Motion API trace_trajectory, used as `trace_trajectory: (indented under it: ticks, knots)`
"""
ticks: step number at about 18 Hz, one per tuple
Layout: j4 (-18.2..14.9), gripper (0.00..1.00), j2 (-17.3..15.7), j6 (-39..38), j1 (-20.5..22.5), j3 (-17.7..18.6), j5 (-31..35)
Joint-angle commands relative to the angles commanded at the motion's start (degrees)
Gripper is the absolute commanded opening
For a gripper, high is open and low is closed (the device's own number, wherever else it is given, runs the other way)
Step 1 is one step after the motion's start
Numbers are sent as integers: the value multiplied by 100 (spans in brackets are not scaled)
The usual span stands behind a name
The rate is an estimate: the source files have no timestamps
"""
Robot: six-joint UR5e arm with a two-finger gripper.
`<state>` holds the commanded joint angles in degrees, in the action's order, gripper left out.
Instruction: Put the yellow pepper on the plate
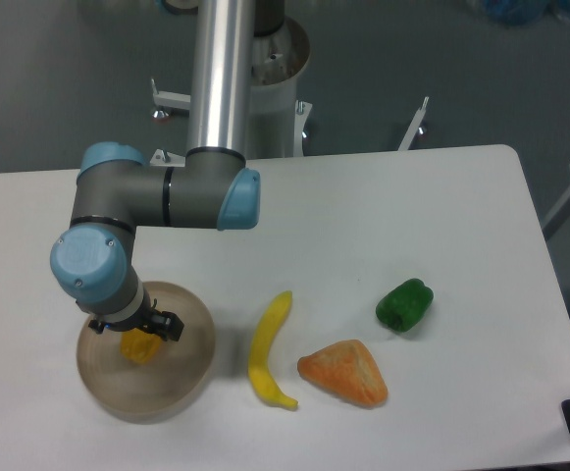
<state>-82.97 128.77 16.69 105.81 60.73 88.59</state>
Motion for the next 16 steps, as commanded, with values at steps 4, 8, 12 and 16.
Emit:
trace_trajectory:
  ticks: [4,8,12,16]
  knots:
    - [-9,100,-194,745,466,44,0]
    - [-17,100,-413,1633,993,149,79]
    - [0,100,-519,2512,1503,272,123]
    - [9,100,-554,3278,1881,352,307]
